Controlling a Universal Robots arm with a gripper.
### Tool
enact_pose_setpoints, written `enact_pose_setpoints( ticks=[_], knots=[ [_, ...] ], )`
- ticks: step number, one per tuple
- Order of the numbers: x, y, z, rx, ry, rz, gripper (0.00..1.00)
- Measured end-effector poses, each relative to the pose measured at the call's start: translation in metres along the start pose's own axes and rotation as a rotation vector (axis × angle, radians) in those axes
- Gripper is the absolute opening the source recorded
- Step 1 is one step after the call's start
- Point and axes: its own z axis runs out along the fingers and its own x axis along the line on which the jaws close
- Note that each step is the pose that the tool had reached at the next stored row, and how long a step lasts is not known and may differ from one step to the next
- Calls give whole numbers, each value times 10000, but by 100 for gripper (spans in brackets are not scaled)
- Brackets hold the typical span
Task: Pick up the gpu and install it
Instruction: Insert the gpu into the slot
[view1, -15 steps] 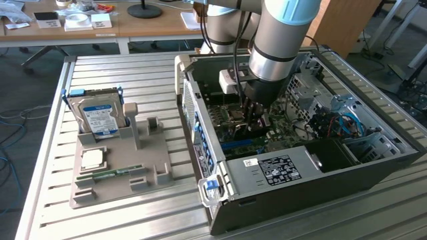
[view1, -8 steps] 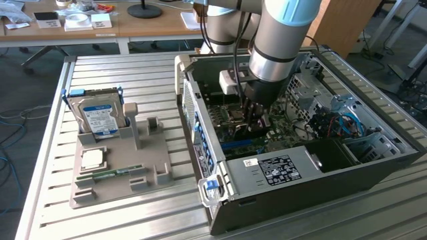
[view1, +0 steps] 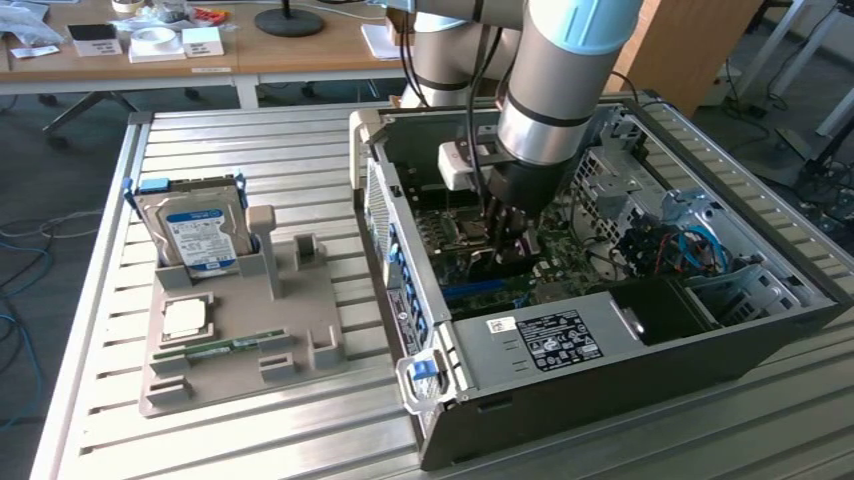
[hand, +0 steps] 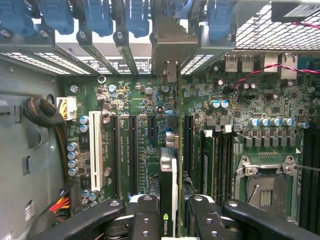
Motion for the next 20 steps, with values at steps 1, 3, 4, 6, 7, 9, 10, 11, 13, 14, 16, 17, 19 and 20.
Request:
enact_pose_setpoints(
  ticks=[1,3,4,6,7,9,10,11,13,14,16,17,19,20],
  knots=[
    [0,1,2,0,0,0,27],
    [0,3,4,-1,2,1,27],
    [0,4,4,-1,2,0,27],
    [0,7,5,0,0,2,27],
    [0,10,6,0,0,3,27],
    [1,14,8,0,0,1,27],
    [1,14,11,0,0,0,27],
    [1,13,18,2,3,0,27],
    [2,14,33,0,23,1,27],
    [2,15,43,1,26,0,27],
    [3,16,45,0,30,0,27],
    [3,20,46,0,31,3,27],
    [3,29,53,3,28,1,27],
    [3,29,59,2,27,0,27]
  ],
)
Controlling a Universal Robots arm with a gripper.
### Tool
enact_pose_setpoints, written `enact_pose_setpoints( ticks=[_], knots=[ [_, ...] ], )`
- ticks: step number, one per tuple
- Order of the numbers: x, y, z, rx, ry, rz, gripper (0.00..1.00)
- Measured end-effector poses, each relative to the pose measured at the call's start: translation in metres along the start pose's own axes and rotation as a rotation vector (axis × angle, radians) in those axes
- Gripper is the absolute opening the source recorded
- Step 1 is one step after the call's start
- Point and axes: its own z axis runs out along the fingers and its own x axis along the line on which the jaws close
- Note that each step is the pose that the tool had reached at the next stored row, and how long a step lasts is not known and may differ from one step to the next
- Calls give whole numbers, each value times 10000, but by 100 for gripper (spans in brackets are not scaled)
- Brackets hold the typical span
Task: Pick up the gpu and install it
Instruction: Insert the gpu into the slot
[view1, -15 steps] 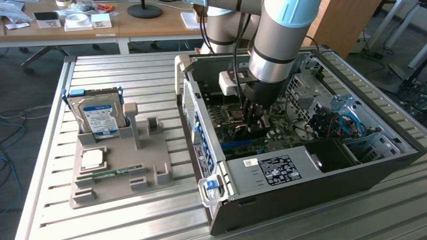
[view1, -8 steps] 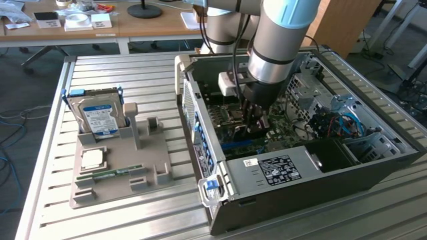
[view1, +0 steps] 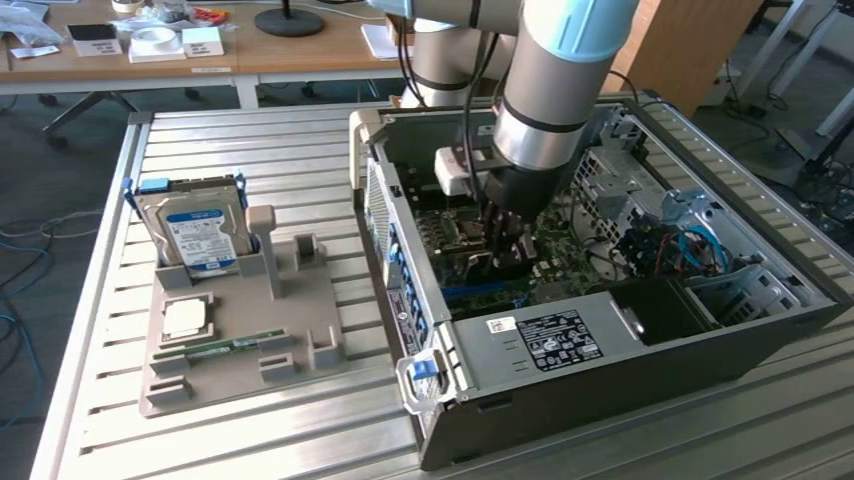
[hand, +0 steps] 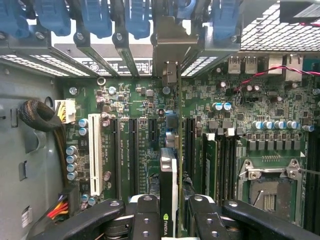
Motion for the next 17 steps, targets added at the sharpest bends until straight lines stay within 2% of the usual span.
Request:
enact_pose_setpoints(
  ticks=[17],
  knots=[
    [2,6,57,-2,3,1,27]
  ],
)
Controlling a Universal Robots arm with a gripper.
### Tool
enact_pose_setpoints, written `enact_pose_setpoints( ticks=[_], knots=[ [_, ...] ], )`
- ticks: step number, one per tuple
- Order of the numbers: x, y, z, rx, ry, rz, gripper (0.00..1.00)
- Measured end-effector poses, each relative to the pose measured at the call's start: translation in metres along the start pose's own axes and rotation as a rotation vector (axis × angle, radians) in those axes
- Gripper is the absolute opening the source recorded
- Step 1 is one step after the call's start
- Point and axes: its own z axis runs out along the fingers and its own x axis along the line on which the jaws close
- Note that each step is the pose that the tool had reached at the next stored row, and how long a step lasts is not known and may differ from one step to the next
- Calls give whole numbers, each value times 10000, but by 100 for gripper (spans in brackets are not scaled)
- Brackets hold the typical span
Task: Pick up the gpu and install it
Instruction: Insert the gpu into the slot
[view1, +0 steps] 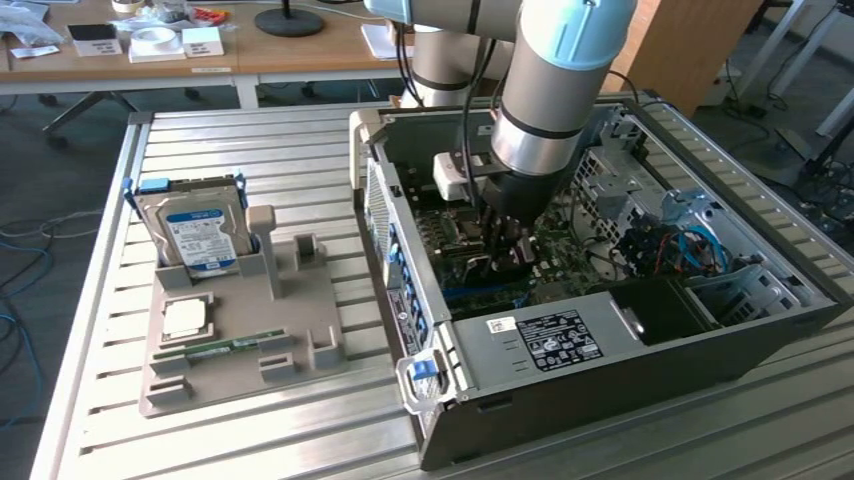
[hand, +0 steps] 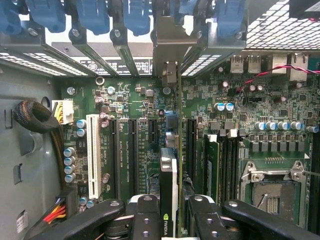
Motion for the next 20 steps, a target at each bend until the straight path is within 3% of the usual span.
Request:
enact_pose_setpoints(
  ticks=[20],
  knots=[
    [-14,5,17,-1,3,-1,27]
  ],
)
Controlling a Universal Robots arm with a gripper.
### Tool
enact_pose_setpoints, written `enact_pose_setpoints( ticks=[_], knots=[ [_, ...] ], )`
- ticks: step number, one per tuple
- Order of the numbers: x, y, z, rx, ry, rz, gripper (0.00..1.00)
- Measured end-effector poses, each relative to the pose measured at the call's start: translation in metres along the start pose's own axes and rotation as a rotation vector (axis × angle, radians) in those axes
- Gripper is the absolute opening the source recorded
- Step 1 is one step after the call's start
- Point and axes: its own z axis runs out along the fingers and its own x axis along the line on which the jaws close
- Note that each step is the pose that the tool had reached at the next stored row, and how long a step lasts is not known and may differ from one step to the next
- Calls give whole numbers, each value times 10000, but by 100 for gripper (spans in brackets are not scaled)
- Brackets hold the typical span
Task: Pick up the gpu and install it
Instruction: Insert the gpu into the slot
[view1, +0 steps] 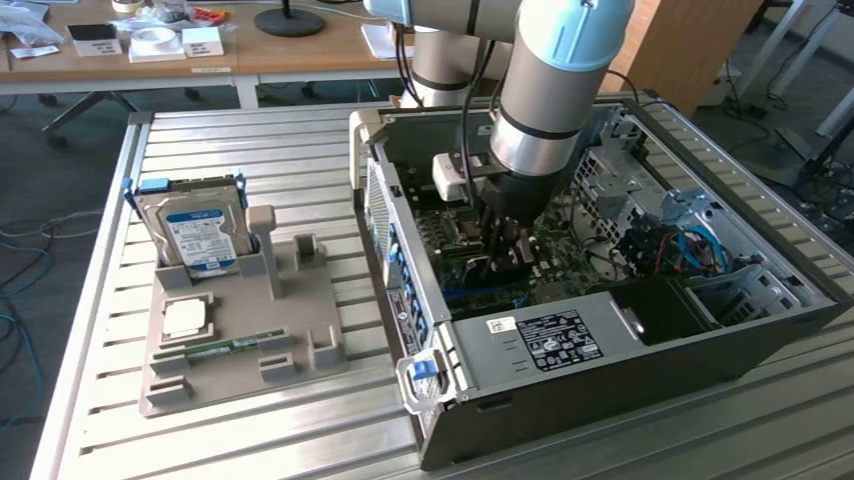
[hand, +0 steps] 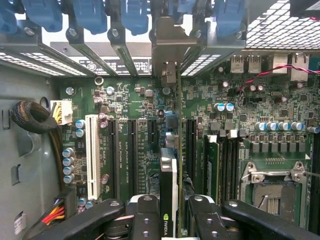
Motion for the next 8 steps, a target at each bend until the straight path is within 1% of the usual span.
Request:
enact_pose_setpoints(
  ticks=[8],
  knots=[
    [-16,1,2,2,-4,1,27]
  ],
)
